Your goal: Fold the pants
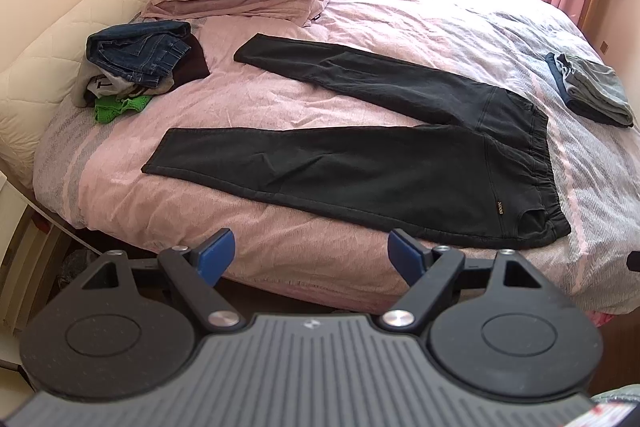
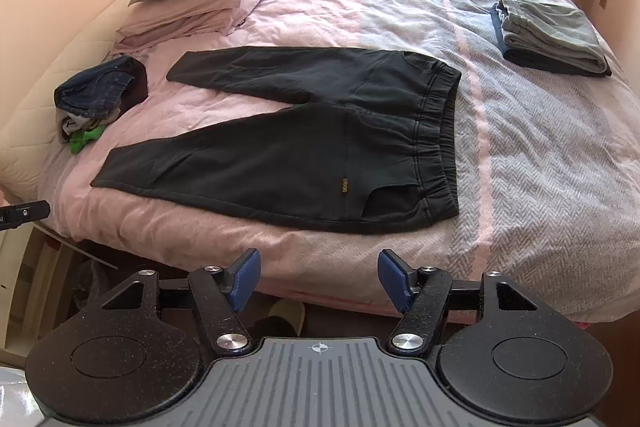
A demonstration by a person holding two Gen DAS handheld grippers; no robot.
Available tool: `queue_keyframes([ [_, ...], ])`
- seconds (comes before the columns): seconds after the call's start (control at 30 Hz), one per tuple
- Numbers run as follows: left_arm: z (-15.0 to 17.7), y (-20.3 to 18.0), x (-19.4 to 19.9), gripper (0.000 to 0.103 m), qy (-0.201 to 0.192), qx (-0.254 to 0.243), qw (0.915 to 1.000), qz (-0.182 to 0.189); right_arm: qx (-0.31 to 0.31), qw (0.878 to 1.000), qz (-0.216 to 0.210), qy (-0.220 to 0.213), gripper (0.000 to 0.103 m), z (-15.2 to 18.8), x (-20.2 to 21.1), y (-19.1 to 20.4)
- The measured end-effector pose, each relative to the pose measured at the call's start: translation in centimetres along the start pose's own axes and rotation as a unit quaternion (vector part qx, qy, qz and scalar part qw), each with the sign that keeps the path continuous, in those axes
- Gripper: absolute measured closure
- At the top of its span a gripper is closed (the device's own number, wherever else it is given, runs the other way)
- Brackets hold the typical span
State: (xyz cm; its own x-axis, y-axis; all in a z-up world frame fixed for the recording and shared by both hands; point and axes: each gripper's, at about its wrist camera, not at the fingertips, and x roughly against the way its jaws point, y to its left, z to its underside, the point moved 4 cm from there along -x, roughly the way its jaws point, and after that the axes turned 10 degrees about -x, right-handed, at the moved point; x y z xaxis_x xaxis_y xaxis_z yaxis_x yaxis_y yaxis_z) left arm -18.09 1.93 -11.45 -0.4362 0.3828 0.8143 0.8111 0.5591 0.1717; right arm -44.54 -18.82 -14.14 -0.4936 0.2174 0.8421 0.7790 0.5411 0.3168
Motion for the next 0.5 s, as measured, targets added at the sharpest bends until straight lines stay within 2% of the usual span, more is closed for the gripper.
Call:
queue_keyframes([
  [0.27, -3.4, 0.7, -4.4, 0.022, -0.012, -0.042, 0.9989, 0.014, -0.022, 0.999, 0.025, -0.003, 0.041, -2.7, -2.7, -0.6],
  [0.5, -9.9, 2.2, -12.8, 0.022, -0.014, -0.095, 0.9935, 0.061, -0.073, 0.996, 0.060, -0.004, 0.041, -7.3, -7.8, -1.0],
])
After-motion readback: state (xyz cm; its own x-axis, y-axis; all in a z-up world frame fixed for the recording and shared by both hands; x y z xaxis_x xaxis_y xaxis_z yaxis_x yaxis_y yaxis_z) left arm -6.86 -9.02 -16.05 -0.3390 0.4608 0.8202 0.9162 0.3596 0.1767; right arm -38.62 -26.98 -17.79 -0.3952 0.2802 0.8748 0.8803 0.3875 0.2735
